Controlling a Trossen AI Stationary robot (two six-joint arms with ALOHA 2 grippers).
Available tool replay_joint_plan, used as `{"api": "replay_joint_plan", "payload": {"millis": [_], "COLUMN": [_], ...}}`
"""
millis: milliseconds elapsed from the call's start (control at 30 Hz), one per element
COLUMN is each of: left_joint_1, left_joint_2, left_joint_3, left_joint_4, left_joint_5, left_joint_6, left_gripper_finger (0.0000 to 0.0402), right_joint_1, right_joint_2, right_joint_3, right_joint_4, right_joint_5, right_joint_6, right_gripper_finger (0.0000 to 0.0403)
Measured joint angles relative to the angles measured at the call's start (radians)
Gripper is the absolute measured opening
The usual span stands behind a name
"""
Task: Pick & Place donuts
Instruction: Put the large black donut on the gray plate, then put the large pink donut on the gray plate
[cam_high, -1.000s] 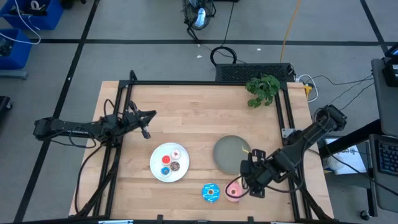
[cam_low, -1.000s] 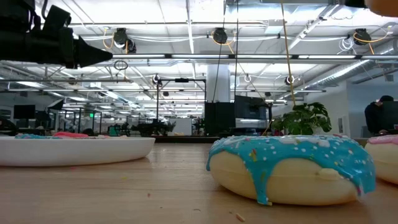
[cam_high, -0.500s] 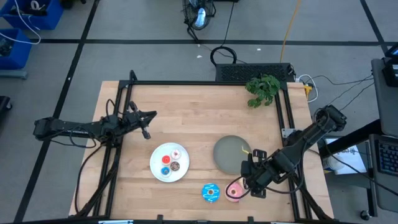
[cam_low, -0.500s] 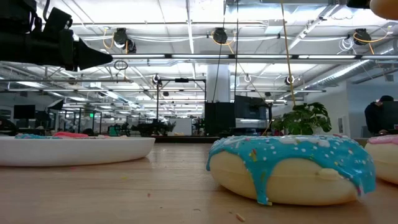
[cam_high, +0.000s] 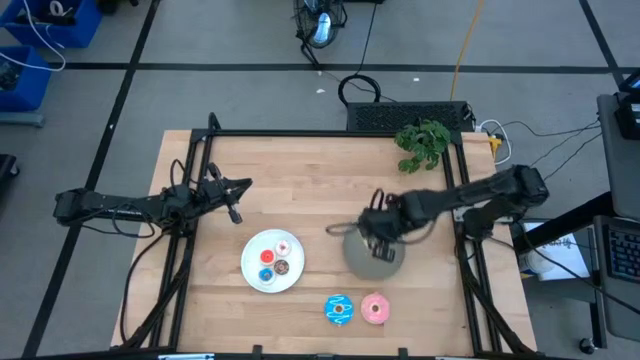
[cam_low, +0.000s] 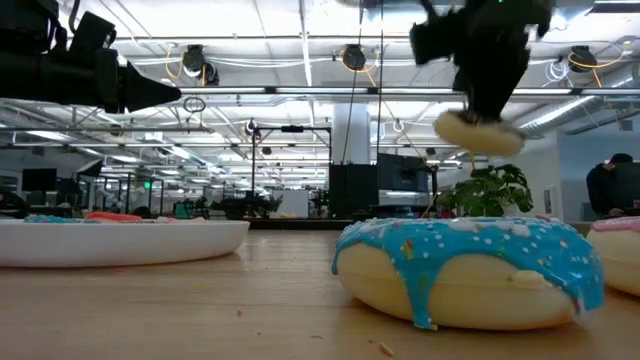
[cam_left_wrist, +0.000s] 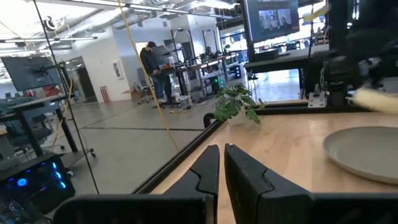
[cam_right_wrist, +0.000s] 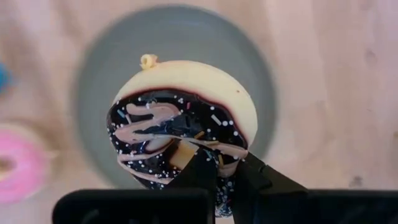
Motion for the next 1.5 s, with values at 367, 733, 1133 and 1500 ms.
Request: {"api": "replay_joint_plan", "payload": {"millis": [367,733,1133,1500], "left_joint_1": [0.0,0.0,0.0,0.0], "left_joint_2": [0.0,0.0,0.0,0.0], "left_joint_3": [0.0,0.0,0.0,0.0], "left_joint_4": [0.0,0.001,0.0,0.0], "left_joint_5": [0.0,0.0,0.0,0.0], "left_joint_6": [0.02,0.021,0.026,0.025], "left_gripper_finger": [0.0033,0.0033,0.0033,0.0033], "right_joint_1": [-0.193,-0.194,-0.188,-0.07], "right_joint_2": [0.033,0.139,0.142,0.137], "right_joint_3": [-0.225,-0.261,-0.208,-0.016], "right_joint_4": [0.248,0.269,0.233,0.02], "right_joint_5": [-0.13,-0.153,-0.122,-0.015], "right_joint_6": [-0.104,-0.116,-0.124,-0.124], "right_gripper_finger": [0.0009,0.0027,0.0202,0.0242]}}
